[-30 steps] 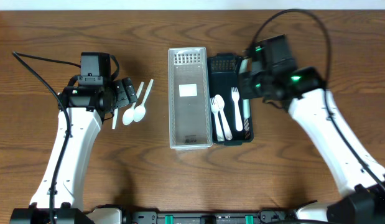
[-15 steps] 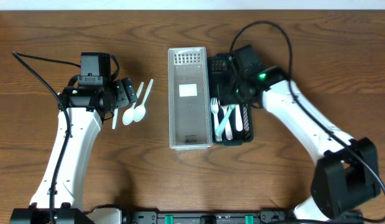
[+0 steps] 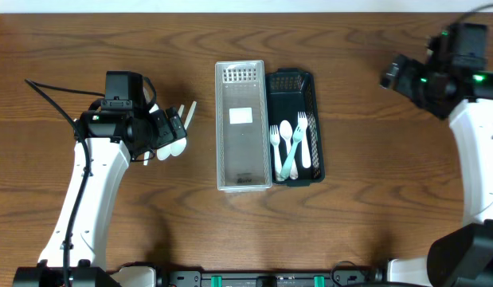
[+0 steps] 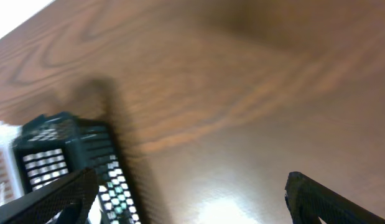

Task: Pack container
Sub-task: 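Retract the right arm and reach the left gripper to the spoons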

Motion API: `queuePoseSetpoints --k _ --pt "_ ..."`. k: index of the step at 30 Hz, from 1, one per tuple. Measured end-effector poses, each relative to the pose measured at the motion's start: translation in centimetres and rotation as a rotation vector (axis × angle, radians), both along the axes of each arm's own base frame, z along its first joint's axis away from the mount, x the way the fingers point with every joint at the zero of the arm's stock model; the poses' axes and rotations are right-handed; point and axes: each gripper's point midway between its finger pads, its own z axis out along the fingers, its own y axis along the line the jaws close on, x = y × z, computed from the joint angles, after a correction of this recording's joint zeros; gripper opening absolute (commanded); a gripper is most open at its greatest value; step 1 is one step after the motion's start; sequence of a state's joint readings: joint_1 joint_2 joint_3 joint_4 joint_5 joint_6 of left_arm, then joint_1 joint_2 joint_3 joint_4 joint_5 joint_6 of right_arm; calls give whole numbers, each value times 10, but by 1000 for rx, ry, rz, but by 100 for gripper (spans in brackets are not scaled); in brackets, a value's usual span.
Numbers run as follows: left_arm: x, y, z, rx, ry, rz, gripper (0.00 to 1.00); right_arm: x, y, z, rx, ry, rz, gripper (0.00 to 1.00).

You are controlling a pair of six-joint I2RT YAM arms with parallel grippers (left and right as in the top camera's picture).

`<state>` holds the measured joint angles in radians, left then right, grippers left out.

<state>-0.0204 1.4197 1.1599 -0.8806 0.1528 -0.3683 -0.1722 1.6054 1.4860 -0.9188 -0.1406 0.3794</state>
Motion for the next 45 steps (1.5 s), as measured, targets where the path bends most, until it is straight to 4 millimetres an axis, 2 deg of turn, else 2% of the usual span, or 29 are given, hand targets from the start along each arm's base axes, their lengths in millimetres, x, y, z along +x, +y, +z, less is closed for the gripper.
queuePoseSetpoints --k 4,10,12,13,14,16,20,27,31,32,33,34,35,39,43,44,45 --pt "-4 9 6 49 24 16 98 -13 -23 -5 13 43 -66 99" --pt "21 36 24 133 61 -7 100 -17 -33 -7 17 52 -93 99" --pt "33 43 19 161 97 -61 78 -16 -32 -6 18 50 -91 99" --pt "38 46 15 173 114 -86 72 -16 -32 -6 18 50 -91 99" --pt "43 48 8 188 135 -131 67 -16 -32 -6 18 49 -91 99" --pt "50 49 -7 207 167 -210 65 -16 -32 -7 18 52 -91 99" --pt "56 50 -32 230 213 -341 66 -18 -32 -7 20 58 -90 99" --pt "62 50 -43 249 214 -437 67 -18 -32 -7 20 58 -90 99" --pt "65 51 -65 241 254 -461 67 -18 -32 -7 20 59 -90 99" --pt "65 51 -73 237 271 -466 71 -18 -32 -7 20 59 -90 99" --pt "65 51 -81 232 289 -472 79 -18 -32 -7 20 60 -90 99" --pt "65 50 -88 229 304 -481 92 -19 -32 -8 21 62 -91 99" --pt "64 50 -97 224 322 -486 98 -19 -31 -8 21 64 -90 99" --pt "63 51 -120 210 368 -489 98 -20 -31 -9 22 69 -90 99" --pt "66 51 -126 211 363 -488 99 -21 -31 -9 22 71 -90 99" --pt "67 51 -126 212 361 -488 98 -21 -31 -9 23 72 -90 99" --pt "67 51 -126 213 358 -486 92 -21 -31 -9 23 74 -90 99"
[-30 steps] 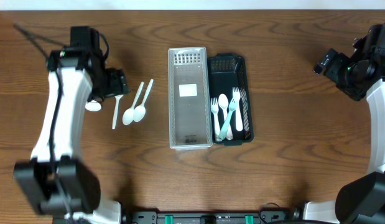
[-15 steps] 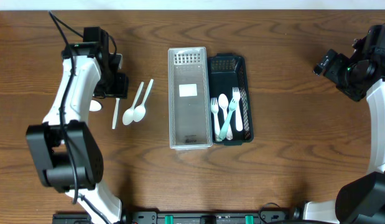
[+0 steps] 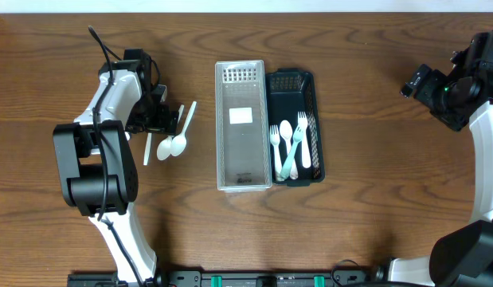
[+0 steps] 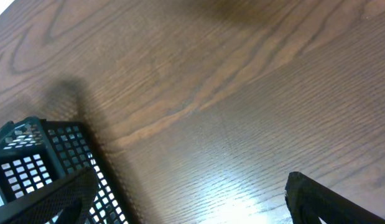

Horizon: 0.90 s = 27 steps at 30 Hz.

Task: Pack container
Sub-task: 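Retract the right arm and reach the left gripper to the spoons, then grasp a white spoon with the left gripper and drop it into the white tray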

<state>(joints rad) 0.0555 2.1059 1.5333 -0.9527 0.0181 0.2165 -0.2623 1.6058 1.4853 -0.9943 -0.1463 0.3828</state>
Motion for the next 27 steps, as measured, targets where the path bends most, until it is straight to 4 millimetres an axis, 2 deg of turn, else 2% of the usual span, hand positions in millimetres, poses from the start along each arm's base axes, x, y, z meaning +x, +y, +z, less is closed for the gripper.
queuePoseSetpoints --k 3,10,13,20,27 --pt "3 0 -1 1 -13 4 76 -2 0 -1 2 8 0 99" --pt "5 1 -12 3 -6 0 73 -3 1 -1 3 12 0 99" --pt "4 3 -15 0 -4 7 62 -4 1 -2 5 17 0 99" --pt "10 17 -15 1 -33 42 48 -4 1 -2 5 18 0 99" --pt "10 20 -15 2 -36 45 9 -4 1 -2 5 18 0 99"
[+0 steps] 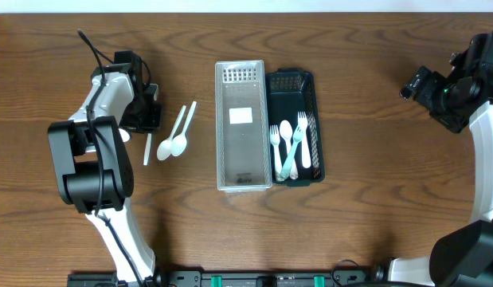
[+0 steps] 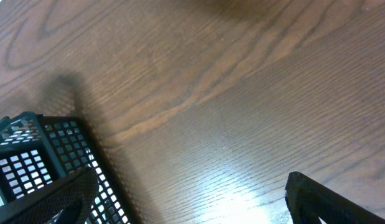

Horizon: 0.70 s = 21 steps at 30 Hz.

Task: Pack container
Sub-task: 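Grasp a white spoon with the left gripper and drop it into the white tray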

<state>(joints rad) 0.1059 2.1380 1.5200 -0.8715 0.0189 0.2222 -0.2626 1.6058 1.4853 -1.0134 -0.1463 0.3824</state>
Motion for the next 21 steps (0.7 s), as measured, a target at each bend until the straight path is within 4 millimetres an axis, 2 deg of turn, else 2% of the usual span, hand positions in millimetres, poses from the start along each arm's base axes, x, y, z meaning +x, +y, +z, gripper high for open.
queuePoseSetpoints --k 1,5,9,13,15,18,21 --pt "0 0 0 0 1 0 6 0 0 0 0 0 0 99" --pt "-4 0 0 2 16 8 6 0 0 0 0 0 0 99" --pt "-21 -5 3 -4 90 2 5 0 0 0 0 0 0 99" --pt "-27 -18 22 -6 134 -29 6 0 0 0 0 0 0 99" --pt "-19 -29 45 -2 100 -44 6 0 0 0 0 0 0 99" --pt "6 -60 100 -10 -60 -71 6 0 0 0 0 1 0 99" --pt "18 -111 167 -59 -267 -132 6 -1 0 0 1 3 0 99"
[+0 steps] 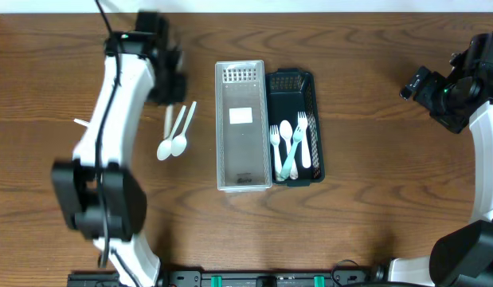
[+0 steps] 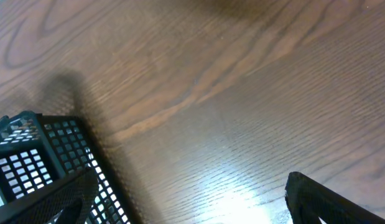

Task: Pack container
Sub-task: 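Grasp a white spoon with the left gripper and drop it into the white tray, then lower the left gripper onto the next white spoon and grasp it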

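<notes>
Two white spoons point(image 1: 173, 134) lie on the wooden table left of the clear long tray point(image 1: 243, 179), which holds only a white label. The dark green basket point(image 1: 313, 96) beside it holds several white and pale-teal forks and spoons point(image 1: 291, 147). My left gripper point(image 1: 170, 78) is blurred, above the spoon handles near the tray's far left corner; its jaws cannot be made out. My right gripper point(image 1: 412, 81) hovers at the far right, and in its wrist view the right gripper point(image 2: 186, 205) is open over bare wood, with the basket corner point(image 2: 37, 155) at the left.
A short white piece point(image 1: 80, 122) lies on the table left of my left arm. The table's far edge runs along the top of the overhead view. Wood grain shows between the basket and the right arm.
My left arm has swung from left of the spoons to the far side, its gripper now above the spoon handles. The white stick beside the spoons is gone from there. The right arm is unchanged.
My left gripper first sat over the two spoons. Then it stood just left of them with the spoons lying free, and later a little further left. Now it is beyond their handles. My right gripper drew back from the basket early and has stayed open.
</notes>
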Motion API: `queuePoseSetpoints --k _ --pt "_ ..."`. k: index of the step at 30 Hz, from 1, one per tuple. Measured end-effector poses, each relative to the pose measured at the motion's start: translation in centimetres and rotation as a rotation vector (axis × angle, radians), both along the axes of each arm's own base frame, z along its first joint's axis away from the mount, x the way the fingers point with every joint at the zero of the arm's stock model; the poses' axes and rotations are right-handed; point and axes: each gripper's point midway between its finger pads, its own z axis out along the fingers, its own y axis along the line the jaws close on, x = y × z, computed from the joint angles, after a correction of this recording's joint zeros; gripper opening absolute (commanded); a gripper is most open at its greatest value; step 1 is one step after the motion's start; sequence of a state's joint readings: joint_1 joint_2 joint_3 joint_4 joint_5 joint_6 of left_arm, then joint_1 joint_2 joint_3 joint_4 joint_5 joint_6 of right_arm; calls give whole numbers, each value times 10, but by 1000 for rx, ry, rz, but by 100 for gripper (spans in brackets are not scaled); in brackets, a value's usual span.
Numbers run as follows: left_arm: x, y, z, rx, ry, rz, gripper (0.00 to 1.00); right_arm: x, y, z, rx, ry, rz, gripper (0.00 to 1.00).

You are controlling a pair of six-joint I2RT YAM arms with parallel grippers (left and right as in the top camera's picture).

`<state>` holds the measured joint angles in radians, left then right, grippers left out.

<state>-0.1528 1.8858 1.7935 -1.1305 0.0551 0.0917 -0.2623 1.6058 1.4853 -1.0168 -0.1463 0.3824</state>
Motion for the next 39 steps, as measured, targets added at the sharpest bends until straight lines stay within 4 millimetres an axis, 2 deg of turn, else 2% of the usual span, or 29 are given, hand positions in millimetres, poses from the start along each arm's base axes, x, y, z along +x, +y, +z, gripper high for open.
queuePoseSetpoints --k 1,3,6,10,11,13,14,16,19,21,23,28,31,34,37,39 --pt "-2 -20 20 -25 -54 -21 6 0 0 0 0 0 0 99" --pt "-13 -57 44 -79 -107 -46 6 0 0 0 1 0 -1 99" --pt "-25 -93 48 -133 -103 -33 6 0 0 0 0 0 0 99" --pt "-36 -127 14 -153 -13 25 8 -1 0 0 1 3 0 99" --pt "-39 -134 2 -146 19 35 14 -1 0 0 2 4 0 99" --pt "-45 -146 -24 -125 77 44 40 -2 1 -1 3 8 0 99" --pt "-47 -150 -34 -119 96 47 49 -2 0 -1 3 9 -1 99" --pt "-51 -154 -45 -108 128 59 59 -3 1 -1 4 13 0 99" --pt "-52 -146 -45 -98 144 74 79 -5 1 -2 6 21 -1 99" --pt "-47 -133 -38 -95 135 83 82 -5 1 -3 7 24 0 99" --pt "-43 -104 -29 -62 127 125 87 -6 2 -3 8 29 0 99" --pt "-29 -30 -16 12 98 223 87 -8 2 -4 10 35 0 99" --pt "-21 1 -21 38 92 249 87 -8 2 -4 10 36 0 99" --pt "-16 13 -35 51 101 227 79 -8 2 -4 10 36 0 99" --pt "-15 14 -55 66 132 190 72 -8 2 -4 10 35 0 99" --pt "-13 13 -70 78 159 167 71 -8 2 -3 9 34 0 99"
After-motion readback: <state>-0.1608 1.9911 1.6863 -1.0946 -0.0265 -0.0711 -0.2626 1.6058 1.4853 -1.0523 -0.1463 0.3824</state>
